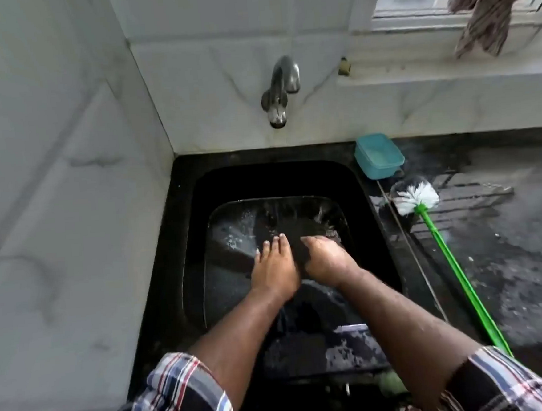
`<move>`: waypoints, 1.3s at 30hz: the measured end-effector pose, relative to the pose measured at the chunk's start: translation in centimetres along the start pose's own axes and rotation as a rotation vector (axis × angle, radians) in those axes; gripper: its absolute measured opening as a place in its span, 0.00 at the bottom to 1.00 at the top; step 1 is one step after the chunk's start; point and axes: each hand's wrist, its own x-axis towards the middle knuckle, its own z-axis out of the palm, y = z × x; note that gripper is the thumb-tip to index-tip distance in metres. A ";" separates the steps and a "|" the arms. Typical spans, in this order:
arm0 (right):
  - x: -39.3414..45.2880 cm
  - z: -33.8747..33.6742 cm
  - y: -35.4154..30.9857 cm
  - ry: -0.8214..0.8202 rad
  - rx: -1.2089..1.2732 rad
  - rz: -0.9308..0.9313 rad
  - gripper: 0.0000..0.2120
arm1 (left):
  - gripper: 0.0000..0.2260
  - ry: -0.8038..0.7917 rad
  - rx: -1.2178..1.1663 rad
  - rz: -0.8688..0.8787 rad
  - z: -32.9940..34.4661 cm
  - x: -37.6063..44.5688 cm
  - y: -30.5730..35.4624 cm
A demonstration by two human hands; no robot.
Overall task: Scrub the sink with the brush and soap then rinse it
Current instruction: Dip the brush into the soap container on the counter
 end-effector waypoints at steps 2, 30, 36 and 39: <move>-0.8 -0.3 1.5 0.049 0.026 0.048 0.26 | 0.30 -0.091 -0.061 0.024 0.9 -0.5 0.6; -2.1 -18.6 20.4 0.471 0.139 0.292 0.18 | 0.22 0.036 -0.946 -0.250 -0.2 17.2 21.3; 4.8 -22.4 19.5 0.333 -0.072 0.243 0.21 | 0.21 0.085 -1.116 -0.423 0.1 23.4 23.5; 6.3 -22.4 19.8 0.299 -0.147 0.211 0.21 | 0.10 0.107 -1.194 -0.497 -0.1 24.6 23.7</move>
